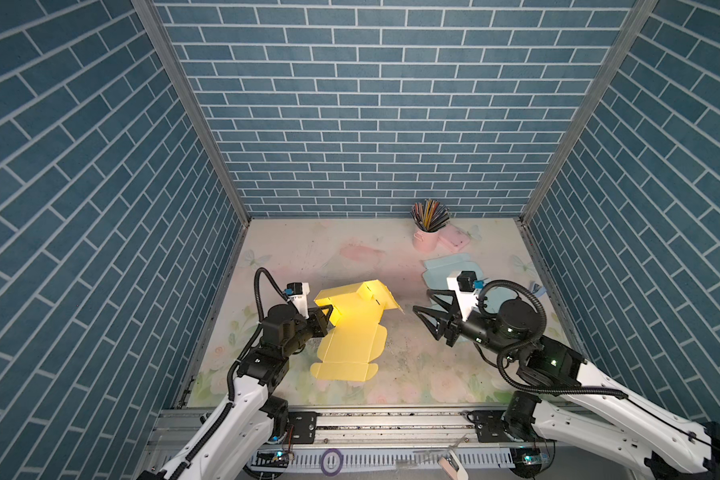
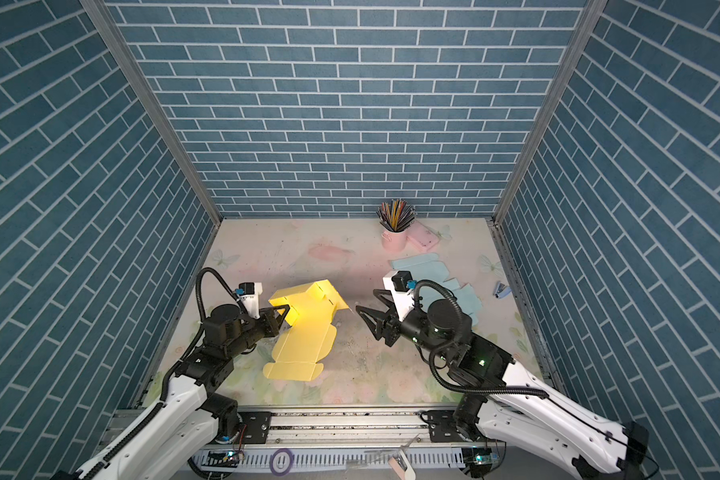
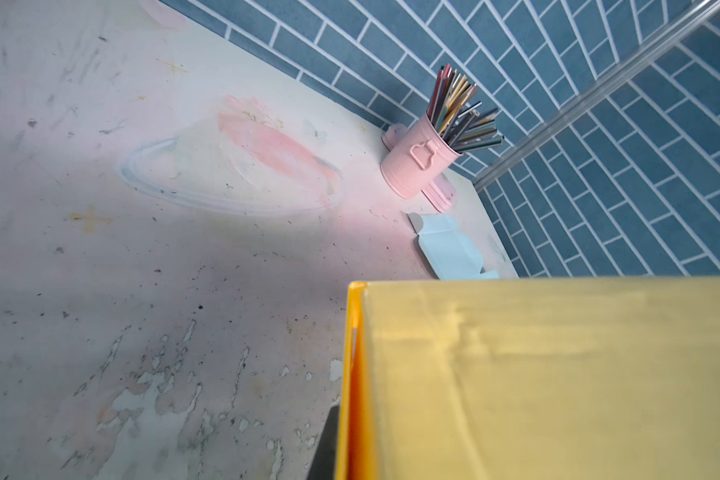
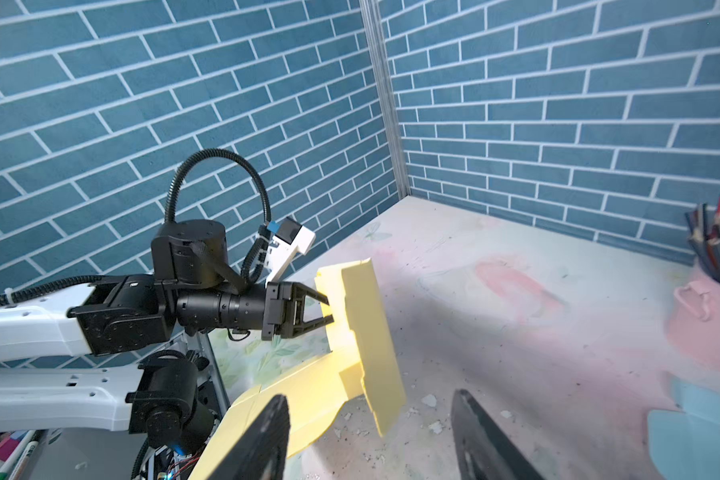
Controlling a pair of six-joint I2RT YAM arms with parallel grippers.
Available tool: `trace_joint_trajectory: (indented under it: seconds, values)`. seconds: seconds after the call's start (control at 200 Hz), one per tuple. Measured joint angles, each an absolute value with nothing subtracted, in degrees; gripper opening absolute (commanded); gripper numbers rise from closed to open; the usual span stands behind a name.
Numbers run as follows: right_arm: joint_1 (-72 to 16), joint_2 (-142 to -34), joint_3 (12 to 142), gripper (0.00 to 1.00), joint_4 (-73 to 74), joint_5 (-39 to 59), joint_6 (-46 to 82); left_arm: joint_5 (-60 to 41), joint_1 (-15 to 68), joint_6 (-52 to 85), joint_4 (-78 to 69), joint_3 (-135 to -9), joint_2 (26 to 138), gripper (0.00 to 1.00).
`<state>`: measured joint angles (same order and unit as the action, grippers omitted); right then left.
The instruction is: Fold the paper box
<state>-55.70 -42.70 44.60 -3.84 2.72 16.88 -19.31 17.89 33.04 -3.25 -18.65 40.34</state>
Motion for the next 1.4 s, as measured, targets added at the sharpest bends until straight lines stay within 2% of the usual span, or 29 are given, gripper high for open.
trace_joint_trajectory:
  seconds: [0.185, 0.47, 0.7, 0.925, 1.02, 1.23, 1.4]
  values:
    - [-45.8, -47.6, 45.9, 0.61, -5.8, 11.9, 16.4, -23.4, 17.9, 30.1, -1.6, -20.3, 40.9, 0.0]
    - [-46.6, -59.5, 46.1, 0.53, -6.0, 26.9, 14.4, -26.8, 17.9, 28.9, -1.5, -21.4, 43.9, 0.0]
    - [-52.0, -63.2, 46.4, 0.5, -3.4, 30.5, 14.1, -26.7, 17.9, 28.6, -1.5, -21.5, 45.4, 0.0]
    - [-54.8, -70.3, 48.6, 0.35, -0.8, 27.5, 14.6, -24.6, 17.8, 28.1, -0.9, -21.6, 47.1, 0.0]
    - [-55.5, -72.3, 49.7, 0.35, -1.1, 23.1, 14.7, -22.6, 17.6, 27.6, 0.0, -21.6, 47.0, 0.0]
    - [-58.2, -76.0, 54.0, 0.43, -4.4, 11.5, 15.2, -19.3, 17.5, 26.5, 1.0, -21.6, 46.8, 0.0]
    - [-60.2, -81.3, 58.1, 0.41, -6.6, 3.2, 16.7, -15.9, 17.6, 25.9, 1.5, -21.6, 47.5, 0.0]
